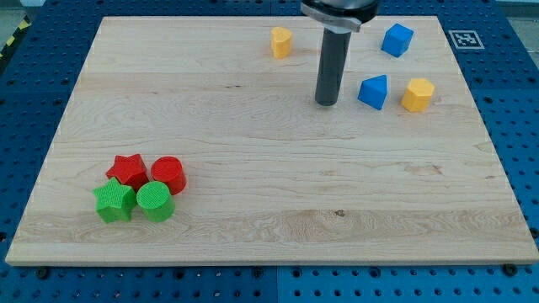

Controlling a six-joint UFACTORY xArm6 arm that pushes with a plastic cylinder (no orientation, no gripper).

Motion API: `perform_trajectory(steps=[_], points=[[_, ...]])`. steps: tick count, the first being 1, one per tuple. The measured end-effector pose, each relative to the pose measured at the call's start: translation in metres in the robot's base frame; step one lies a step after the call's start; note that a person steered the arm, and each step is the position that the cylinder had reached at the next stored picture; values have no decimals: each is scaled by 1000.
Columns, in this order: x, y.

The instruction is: Push the blue cube into the hexagon

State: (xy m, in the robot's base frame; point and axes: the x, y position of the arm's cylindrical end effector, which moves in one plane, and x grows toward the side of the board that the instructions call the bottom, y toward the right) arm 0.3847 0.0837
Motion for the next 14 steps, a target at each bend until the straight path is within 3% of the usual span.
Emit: perform_trajectory(steps=[3, 4, 6, 8, 9, 10, 11, 13, 14], points=[[-10, 71], [-11, 33], [-79, 3], [-174, 48], [-178, 117], [-126, 161], [-84, 169], [-159, 150], [-166, 116]])
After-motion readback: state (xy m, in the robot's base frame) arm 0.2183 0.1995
